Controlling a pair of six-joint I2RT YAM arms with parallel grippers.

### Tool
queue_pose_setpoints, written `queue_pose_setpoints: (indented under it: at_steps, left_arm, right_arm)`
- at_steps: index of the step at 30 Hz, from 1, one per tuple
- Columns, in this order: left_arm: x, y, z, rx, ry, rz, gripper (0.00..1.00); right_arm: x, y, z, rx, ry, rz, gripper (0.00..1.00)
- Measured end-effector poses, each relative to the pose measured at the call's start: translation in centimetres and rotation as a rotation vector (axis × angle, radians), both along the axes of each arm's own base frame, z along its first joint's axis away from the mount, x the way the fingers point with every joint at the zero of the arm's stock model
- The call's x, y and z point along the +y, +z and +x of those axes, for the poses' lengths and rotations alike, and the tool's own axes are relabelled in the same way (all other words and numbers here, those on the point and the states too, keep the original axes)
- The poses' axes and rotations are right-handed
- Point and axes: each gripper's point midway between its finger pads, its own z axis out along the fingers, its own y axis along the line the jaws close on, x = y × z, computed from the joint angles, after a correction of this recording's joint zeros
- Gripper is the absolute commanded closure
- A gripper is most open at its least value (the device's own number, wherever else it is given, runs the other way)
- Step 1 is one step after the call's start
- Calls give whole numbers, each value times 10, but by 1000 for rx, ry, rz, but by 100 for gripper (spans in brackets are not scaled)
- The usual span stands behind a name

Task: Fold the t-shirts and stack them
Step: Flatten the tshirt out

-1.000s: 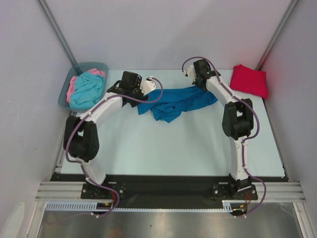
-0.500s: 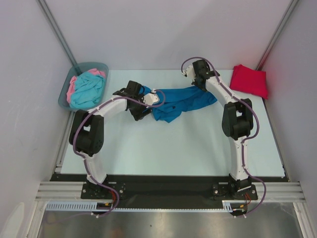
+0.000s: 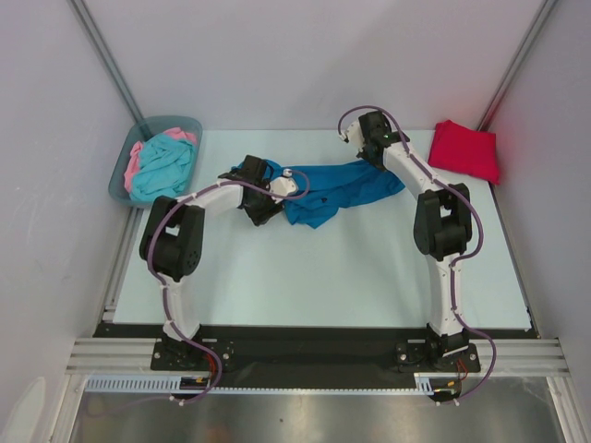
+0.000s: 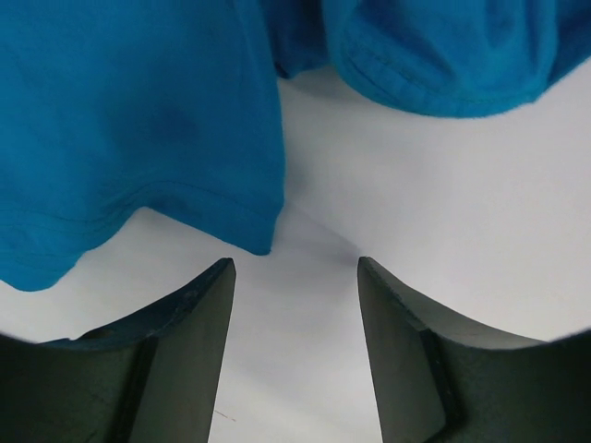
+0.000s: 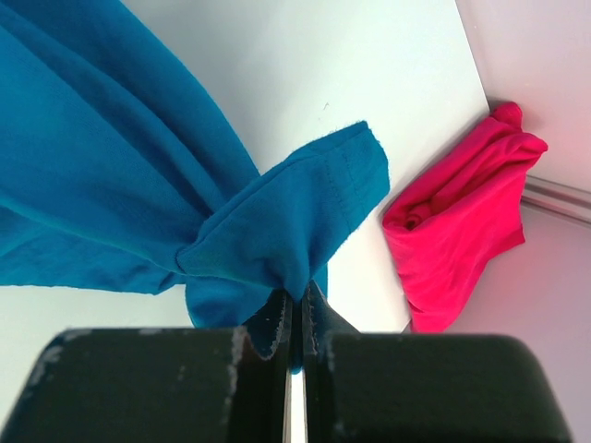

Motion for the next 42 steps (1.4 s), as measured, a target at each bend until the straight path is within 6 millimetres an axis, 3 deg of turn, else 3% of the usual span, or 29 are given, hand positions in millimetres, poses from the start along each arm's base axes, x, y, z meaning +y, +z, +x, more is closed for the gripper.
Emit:
queue_pose_setpoints:
  at_steps: [23,27,31,42]
  left_arm:
    - [-3,-3,22,-80,24,14,53]
    - [-4,-4,24,-84,27,11,70]
    - [-4,-7,24,-80,27,12,100]
    - [-2,-6,26,-92,27,27,100]
  right_arm:
    - [3,3,1,-6,2,6,99]
    - [3,3,0,-6,1,6,99]
    - [3,3,0,-6,1,6,99]
    - [4,4,1,-7,1,7,99]
